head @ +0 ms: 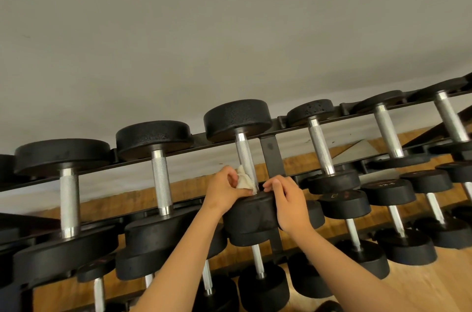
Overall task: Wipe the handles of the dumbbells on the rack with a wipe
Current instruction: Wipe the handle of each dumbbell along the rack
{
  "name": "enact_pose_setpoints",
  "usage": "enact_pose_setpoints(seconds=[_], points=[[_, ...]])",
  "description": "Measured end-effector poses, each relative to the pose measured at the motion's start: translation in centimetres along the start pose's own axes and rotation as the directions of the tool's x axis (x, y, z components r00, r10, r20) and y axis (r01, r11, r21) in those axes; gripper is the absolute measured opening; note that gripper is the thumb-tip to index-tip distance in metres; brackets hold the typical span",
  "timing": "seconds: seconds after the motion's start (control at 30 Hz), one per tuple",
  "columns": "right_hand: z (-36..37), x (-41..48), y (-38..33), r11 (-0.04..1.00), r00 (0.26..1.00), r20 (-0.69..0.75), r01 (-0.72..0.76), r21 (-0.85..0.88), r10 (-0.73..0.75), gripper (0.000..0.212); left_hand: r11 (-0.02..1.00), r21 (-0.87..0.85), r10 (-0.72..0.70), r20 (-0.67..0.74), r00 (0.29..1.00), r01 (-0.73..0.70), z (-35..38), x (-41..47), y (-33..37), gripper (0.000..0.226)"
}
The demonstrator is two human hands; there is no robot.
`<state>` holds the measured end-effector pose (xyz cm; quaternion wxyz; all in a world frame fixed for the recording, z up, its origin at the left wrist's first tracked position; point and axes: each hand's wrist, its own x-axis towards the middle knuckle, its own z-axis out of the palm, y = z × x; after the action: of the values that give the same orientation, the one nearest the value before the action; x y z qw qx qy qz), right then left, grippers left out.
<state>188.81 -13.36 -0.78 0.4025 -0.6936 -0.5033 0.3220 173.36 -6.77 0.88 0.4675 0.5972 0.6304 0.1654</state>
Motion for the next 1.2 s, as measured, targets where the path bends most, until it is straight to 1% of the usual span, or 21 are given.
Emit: enact_pose_setpoints(seconds=[0.1, 0.17, 0.23, 0.3, 0.4, 0.5, 0.63, 0.77, 0.87, 0.93, 1.07, 1.13, 1.2], points=[[0.0, 0.0, 0.0, 1.0, 1.0, -0.002, 0.017, -0.007, -0.017, 0.031, 0.998, -0.053, 0.023, 0.065, 0.998, -0.02, -0.3, -0.2, 0.2, 0.023], [-0.1, 0.0, 0.0, 1.0, 1.0, -0.001, 0.024, -0.017, -0.024, 0.031, 0.997, -0.083, 0.012, 0.127, 0.992, -0.001, -0.8, -0.3, 0.4, 0.017], [-0.1, -0.1, 0.0, 0.999, 1.0, 0.002, 0.028, -0.018, -0.028, 0.031, 0.992, -0.125, -0.003, 0.151, 0.989, 0.022, -1.1, -0.5, 0.4, 0.015], [0.0, -0.1, 0.0, 0.999, 1.0, 0.005, 0.027, -0.021, -0.027, 0.031, 0.996, -0.093, -0.005, 0.114, 0.993, 0.016, -1.1, -0.7, 0.4, 0.015], [0.0, -0.1, 0.0, 0.999, 1.0, 0.004, 0.022, -0.031, -0.022, 0.03, 0.999, 0.036, -0.021, 0.066, 0.998, 0.019, -0.5, -0.8, 0.5, 0.018], [0.0, -0.1, -0.1, 0.999, 1.0, 0.002, 0.016, -0.034, -0.016, 0.03, 0.995, 0.092, -0.048, 0.096, 0.994, 0.039, -0.3, -0.4, 0.9, 0.022], [-0.1, -0.1, -0.2, 1.0, 1.0, -0.002, 0.009, -0.025, -0.009, 0.03, 0.994, 0.058, -0.1, 0.139, 0.985, 0.093, -0.2, 0.1, 1.0, 0.024], [0.0, -0.1, -0.2, 0.999, 1.0, -0.003, 0.011, -0.033, -0.011, 0.03, 0.987, 0.066, -0.156, 0.146, 0.977, 0.148, 0.4, 0.6, 1.3, 0.034], [0.0, -0.1, -0.2, 1.0, 1.0, -0.008, 0.013, -0.027, -0.013, 0.03, 0.985, 0.025, -0.17, 0.147, 0.974, 0.169, 0.6, 0.6, 1.3, 0.035], [0.0, -0.1, -0.2, 1.0, 1.0, -0.009, 0.009, -0.02, -0.009, 0.029, 0.985, -0.013, -0.169, 0.116, 0.979, 0.171, 0.4, 0.3, 0.9, 0.033], [0.0, -0.2, -0.2, 1.0, 1.0, -0.02, 0.009, -0.014, -0.009, 0.029, 0.992, -0.052, -0.118, 0.014, 0.993, 0.118, 0.3, -0.1, -0.2, 0.022], [0.0, -0.2, -0.2, 1.0, 1.0, -0.021, 0.01, -0.016, -0.01, 0.029, 0.988, -0.069, -0.133, 0.045, 0.99, 0.136, 0.4, -0.2, 0.0, 0.022], [0.1, -0.1, -0.2, 1.0, 1.0, -0.024, 0.013, -0.018, -0.014, 0.029, 0.988, -0.039, -0.143, 0.095, 0.985, 0.147, 0.6, 0.1, 0.5, 0.028]])
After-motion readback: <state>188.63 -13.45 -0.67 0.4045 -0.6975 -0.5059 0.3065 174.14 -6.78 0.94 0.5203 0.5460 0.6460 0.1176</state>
